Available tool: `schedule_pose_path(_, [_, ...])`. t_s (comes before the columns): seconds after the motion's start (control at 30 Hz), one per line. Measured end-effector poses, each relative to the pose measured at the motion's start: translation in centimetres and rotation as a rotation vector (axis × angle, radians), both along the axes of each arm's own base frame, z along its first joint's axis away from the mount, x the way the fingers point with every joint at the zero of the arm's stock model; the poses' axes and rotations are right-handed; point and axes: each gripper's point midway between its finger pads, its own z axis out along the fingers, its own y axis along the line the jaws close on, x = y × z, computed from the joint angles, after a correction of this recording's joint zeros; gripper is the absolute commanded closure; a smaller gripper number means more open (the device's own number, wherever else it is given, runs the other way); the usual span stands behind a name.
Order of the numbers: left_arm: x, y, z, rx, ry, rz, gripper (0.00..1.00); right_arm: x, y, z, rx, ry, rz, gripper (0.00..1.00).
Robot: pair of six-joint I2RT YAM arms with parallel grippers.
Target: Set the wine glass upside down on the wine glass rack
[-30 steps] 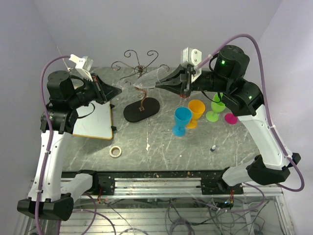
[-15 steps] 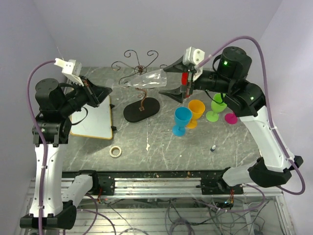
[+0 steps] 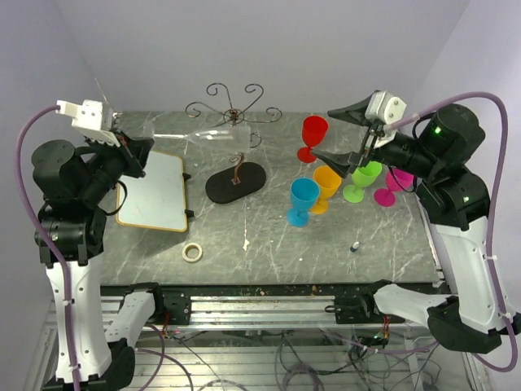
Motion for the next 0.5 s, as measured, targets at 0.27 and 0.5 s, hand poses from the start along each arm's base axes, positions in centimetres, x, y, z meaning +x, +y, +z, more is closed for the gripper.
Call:
schedule_pose_path(0.27, [-1.1,5.3,5.5,0.269,-0.167,0.259,0.93,3.4,-2.2,-6.2,-0.063,0.069,-0.188,0.20])
schedule_pose_path(0.5, [-1.5,8.7,8.5,0.472,-0.196,0.406,0.93,5.6,-4.2,-12.0,-0.139,0.114,-0.315,0.20])
